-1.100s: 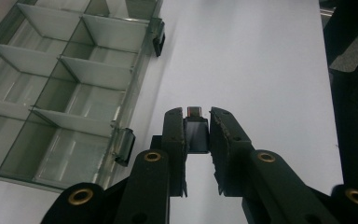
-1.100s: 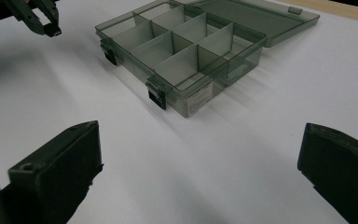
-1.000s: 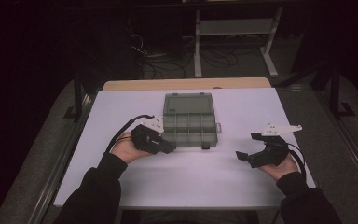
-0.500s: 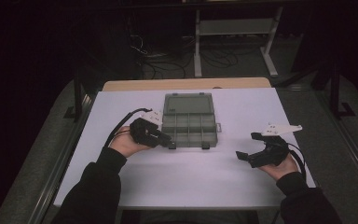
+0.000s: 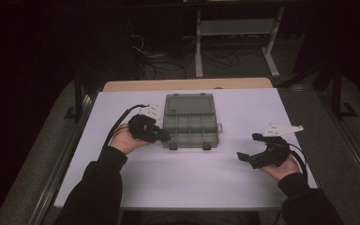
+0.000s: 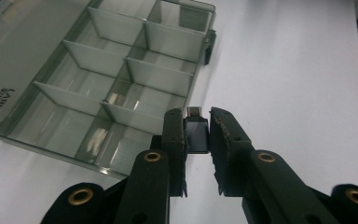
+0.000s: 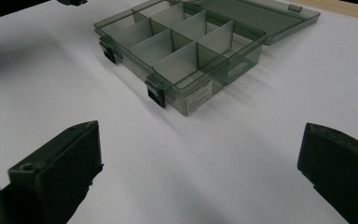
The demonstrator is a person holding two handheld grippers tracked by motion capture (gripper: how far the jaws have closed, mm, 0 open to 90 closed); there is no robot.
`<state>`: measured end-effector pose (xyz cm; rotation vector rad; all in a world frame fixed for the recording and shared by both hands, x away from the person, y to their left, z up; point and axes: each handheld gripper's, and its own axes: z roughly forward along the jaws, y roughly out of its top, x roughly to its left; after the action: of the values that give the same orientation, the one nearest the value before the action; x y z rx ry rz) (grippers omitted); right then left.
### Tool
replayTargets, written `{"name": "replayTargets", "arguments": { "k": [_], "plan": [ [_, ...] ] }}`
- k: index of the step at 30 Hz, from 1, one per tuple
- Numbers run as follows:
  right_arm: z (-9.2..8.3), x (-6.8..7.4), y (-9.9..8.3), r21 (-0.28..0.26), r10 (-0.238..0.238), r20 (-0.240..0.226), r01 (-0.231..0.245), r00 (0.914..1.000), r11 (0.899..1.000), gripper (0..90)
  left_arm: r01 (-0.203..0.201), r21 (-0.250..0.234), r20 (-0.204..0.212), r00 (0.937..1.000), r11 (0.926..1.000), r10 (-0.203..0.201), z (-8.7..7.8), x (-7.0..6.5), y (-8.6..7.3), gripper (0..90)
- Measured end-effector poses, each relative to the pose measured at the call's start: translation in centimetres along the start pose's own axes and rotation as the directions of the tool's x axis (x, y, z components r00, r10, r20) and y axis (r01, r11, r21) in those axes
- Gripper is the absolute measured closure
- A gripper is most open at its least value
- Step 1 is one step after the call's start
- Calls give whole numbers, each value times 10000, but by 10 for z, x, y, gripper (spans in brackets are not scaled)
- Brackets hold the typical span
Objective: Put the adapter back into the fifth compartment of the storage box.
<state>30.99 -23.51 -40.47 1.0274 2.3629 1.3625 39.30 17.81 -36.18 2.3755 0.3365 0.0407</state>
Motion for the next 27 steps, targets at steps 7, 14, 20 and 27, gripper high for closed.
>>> {"name": "replayTargets", "arguments": {
  "k": [7, 14, 20, 27],
  "plan": [
    [0, 0, 0, -3, -8, -32, 8, 10000, 10000, 0, 182, 141, -296, 9994, 9997, -178, 7, 9, -4, 764],
    [1, 1, 0, 32, -18, -50, 18, 10000, 10000, 0, 222, 441, -550, 9983, 9988, -198, 14, 12, -5, 763],
    [0, 1, 0, 14, -41, -53, 41, 10000, 10000, 0, 372, 477, -787, 9963, 9982, -334, 19, 18, -8, 764],
    [0, 1, 0, 33, -38, -88, 38, 10000, 10000, 0, 473, 490, -913, 9949, 9977, -427, 23, 21, -9, 763]
  ]
}}
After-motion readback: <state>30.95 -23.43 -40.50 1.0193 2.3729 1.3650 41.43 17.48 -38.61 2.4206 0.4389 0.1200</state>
